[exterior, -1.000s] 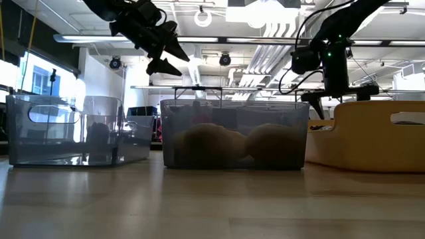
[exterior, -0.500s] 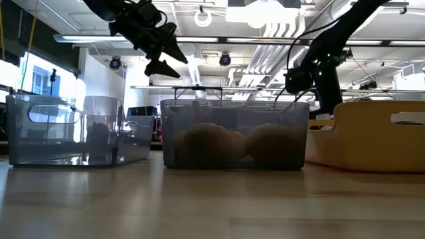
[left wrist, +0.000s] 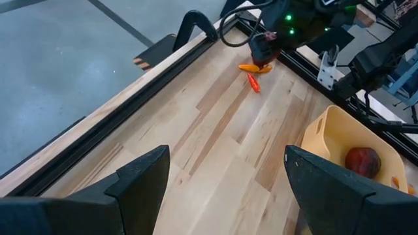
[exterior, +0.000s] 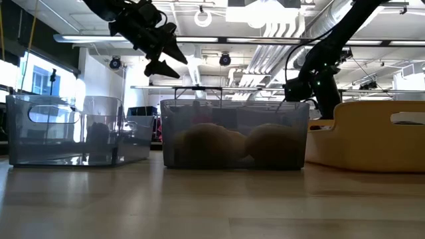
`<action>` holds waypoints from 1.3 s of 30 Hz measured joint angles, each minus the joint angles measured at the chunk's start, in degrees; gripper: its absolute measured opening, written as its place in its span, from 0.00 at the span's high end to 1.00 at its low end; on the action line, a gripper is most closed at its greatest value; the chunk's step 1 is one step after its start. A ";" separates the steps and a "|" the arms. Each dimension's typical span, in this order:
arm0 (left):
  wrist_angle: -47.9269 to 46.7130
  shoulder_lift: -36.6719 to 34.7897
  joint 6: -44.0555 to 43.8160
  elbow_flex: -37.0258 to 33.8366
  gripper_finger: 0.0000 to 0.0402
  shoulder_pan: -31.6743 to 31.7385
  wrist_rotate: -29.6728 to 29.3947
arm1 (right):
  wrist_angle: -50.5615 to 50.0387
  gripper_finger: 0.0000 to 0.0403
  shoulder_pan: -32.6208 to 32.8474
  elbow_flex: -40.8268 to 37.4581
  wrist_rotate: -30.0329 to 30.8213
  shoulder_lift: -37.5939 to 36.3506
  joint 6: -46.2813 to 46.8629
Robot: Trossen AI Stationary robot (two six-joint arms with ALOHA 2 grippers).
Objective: Sort produce into baskets
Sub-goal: Put the apple into the yellow bin
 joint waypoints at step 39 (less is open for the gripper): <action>6.13 -11.28 -4.47 -6.82 0.28 -9.94 -2.40 | -15.90 0.28 59.94 7.10 -13.84 -18.13 0.38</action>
